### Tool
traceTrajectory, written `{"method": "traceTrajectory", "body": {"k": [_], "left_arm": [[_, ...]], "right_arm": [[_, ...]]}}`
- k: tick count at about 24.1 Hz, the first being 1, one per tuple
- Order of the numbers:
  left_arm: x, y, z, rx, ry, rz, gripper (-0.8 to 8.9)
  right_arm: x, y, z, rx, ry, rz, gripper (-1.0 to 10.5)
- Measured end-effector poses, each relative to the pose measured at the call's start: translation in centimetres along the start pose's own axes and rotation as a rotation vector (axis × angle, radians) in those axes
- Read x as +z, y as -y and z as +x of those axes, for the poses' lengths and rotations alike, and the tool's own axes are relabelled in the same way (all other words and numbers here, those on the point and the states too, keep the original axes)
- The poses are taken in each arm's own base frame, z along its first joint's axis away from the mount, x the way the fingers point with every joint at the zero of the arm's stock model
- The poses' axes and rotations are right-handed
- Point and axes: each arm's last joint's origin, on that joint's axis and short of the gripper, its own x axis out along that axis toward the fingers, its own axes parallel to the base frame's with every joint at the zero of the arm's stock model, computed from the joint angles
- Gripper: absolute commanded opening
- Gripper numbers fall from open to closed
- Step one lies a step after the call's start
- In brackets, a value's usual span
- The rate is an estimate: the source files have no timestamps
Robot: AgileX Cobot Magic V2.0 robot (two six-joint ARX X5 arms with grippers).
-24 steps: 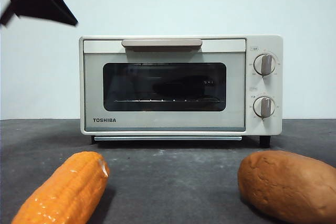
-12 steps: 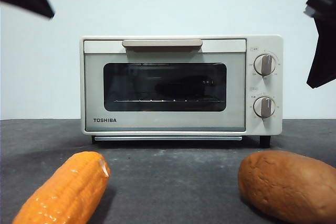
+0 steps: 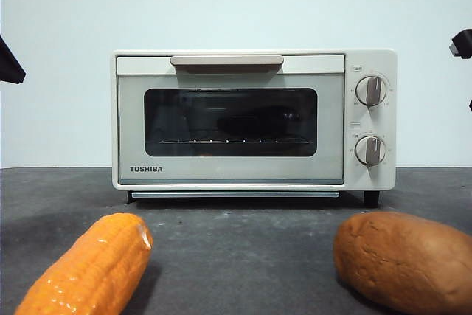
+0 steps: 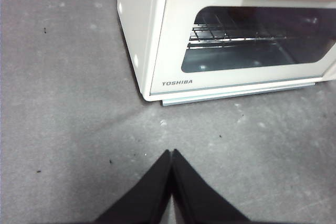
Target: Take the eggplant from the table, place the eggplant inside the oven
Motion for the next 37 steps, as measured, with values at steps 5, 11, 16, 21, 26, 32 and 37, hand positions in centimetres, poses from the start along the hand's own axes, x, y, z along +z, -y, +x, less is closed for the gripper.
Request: {"method": "traceTrajectory", "body": {"k": [5,11,16,21,26,32,37], "left_arm": [[0.0,0.0,0.0,0.000,-0.001,-0.003,0.06],[0.4,-0.5,-3.4,0.009,0.138,0.043,0.06],[-0.7,-2.3,-6.6,0.153,0.438,0.106,0.06],[-4.6,-4.2,-5.1,0.305,0.472,0.090,0.06],[-7.0,-5.4,-3.3,0.361,0.382,0.070,0.06],[-8.7,-5.9,-2.1,0.372,0.310,0.059,0.06],[-8.8,-5.9,-2.1,0.372,0.297,0.057,0.06]], "right_arm": [[0.2,0.0,0.0,-0.016,0.024,0.006,0.1],[0.2,0.0,0.0,-0.016,0.024,0.006,0.1],[0.2,0.0,0.0,-0.016,0.024,0.006,0.1],[0.2,0.0,0.0,-0.017,0.024,0.007,0.1],[0.2,0.0,0.0,-0.017,0.024,0.006,0.1],[0.2,0.0,0.0,-0.017,0.024,0.006,0.1],[0.2,0.0,0.0,-0.017,0.024,0.006,0.1]]}}
